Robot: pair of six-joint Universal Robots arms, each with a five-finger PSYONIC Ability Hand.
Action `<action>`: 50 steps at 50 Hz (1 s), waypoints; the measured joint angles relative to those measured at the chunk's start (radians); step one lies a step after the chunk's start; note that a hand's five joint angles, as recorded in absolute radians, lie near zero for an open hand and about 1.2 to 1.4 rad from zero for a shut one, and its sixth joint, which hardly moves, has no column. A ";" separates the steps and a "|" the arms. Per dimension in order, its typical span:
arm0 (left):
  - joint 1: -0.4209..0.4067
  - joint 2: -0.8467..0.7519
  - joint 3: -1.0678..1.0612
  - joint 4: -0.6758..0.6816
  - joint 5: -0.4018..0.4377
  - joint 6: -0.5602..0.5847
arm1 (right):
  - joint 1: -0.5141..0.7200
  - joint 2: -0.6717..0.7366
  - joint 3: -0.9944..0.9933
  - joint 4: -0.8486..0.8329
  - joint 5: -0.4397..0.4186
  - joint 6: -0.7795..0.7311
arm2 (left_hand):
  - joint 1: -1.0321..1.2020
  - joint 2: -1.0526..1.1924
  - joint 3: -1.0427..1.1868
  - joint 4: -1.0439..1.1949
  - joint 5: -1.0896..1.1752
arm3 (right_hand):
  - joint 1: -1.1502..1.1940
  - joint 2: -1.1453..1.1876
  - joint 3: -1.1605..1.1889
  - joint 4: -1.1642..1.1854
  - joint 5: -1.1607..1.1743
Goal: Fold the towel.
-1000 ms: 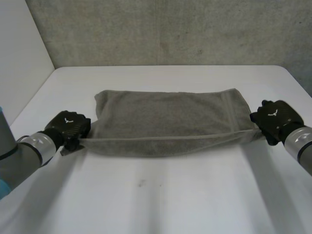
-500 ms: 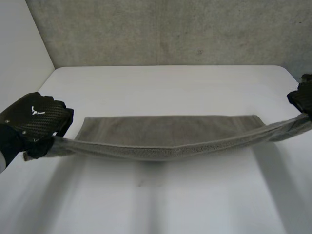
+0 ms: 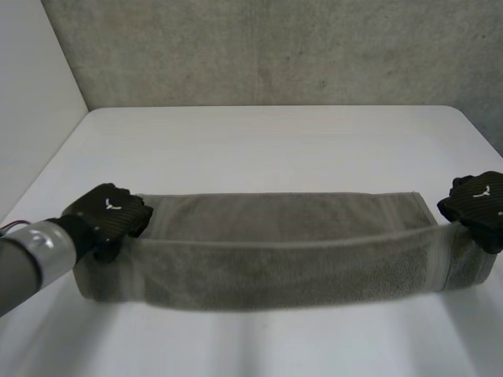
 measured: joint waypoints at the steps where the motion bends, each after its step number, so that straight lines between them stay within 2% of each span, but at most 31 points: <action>1: -0.006 -0.024 0.015 0.010 -0.009 0.000 | 0.003 0.014 -0.006 -0.009 0.003 0.003 | 0.000 0.000 0.000 0.000 0.000 | 0.000 0.000 0.000 0.000 0.000; 6: -0.049 -0.194 0.131 0.059 -0.079 -0.003 | 0.037 0.136 -0.067 -0.084 0.048 0.034 | 0.000 0.000 0.000 0.000 0.002 | 0.000 0.000 0.000 0.000 0.000; 14: -0.109 -0.440 0.358 0.135 -0.143 -0.015 | 0.117 0.343 -0.215 -0.215 0.132 0.076 | 0.004 0.000 0.000 0.000 0.003 | 0.000 0.000 0.000 0.000 0.000; 26: -0.154 -0.622 0.625 0.153 -0.232 -0.060 | 0.192 0.534 -0.404 -0.348 0.201 0.084 | 0.004 0.000 0.000 0.000 0.004 | 0.000 0.000 0.000 0.000 0.000; 27: -0.155 -0.627 0.634 0.153 -0.233 -0.061 | 0.195 0.542 -0.414 -0.352 0.203 0.083 | 0.004 0.000 0.000 0.000 0.004 | -0.006 -0.005 0.048 -0.004 -0.005; 29: -0.160 -0.646 0.668 0.151 -0.237 -0.064 | 0.205 0.568 -0.451 -0.364 0.211 0.082 | 0.004 0.000 0.000 0.000 0.004 | -0.050 -0.037 0.460 -0.051 -0.060; 30: -0.160 -0.649 0.673 0.150 -0.237 -0.065 | 0.206 0.573 -0.458 -0.366 0.213 0.082 | 0.004 0.000 0.000 0.000 0.004 | -0.057 -0.042 0.567 -0.058 -0.068; 31: -0.162 -0.654 0.683 0.151 -0.238 -0.067 | 0.209 0.583 -0.474 -0.371 0.218 0.082 | -0.124 -0.141 -0.142 -0.143 -0.131 | -0.170 -0.152 0.547 -0.169 -0.185; 32: -0.164 -0.656 0.689 0.151 -0.238 -0.070 | 0.211 0.591 -0.487 -0.374 0.223 0.082 | -0.299 -0.323 -0.294 -0.297 -0.284 | -0.352 -0.337 0.373 -0.347 -0.349; 33: -0.165 -0.657 0.692 0.152 -0.238 -0.073 | 0.212 0.596 -0.494 -0.376 0.228 0.083 | -0.400 -0.426 -0.419 -0.425 -0.414 | -0.457 -0.442 0.271 -0.428 -0.453; 34: -0.168 -0.659 0.697 0.153 -0.239 -0.080 | 0.213 0.602 -0.508 -0.380 0.238 0.084 | -0.571 -0.604 -0.591 -0.600 -0.598 | -0.660 -0.648 0.097 -0.644 -0.665; 36: -0.175 -0.657 0.702 0.157 -0.241 -0.093 | 0.215 0.609 -0.527 -0.384 0.253 0.087 | -0.876 -0.915 -0.901 -0.891 -0.893 | -0.926 -0.917 -0.015 -0.907 -0.965; 37: -0.180 -0.655 0.703 0.159 -0.243 -0.103 | 0.216 0.610 -0.535 -0.385 0.263 0.093 | -0.950 -0.967 -0.968 -0.968 -0.937 | -1.045 -1.038 -0.036 -1.038 -1.082; 45: -0.209 -0.601 0.674 0.166 -0.253 -0.151 | 0.215 0.519 -0.524 -0.391 0.280 0.221 | -1.019 -1.044 -1.042 -1.047 -0.994 | -1.111 -1.081 -0.036 -1.084 -1.117; 50: -0.215 -0.521 0.595 0.168 -0.259 -0.193 | 0.209 0.395 -0.453 -0.391 0.243 0.326 | -1.024 -1.048 -1.048 -1.052 -0.995 | -1.111 -1.081 -0.036 -1.084 -1.117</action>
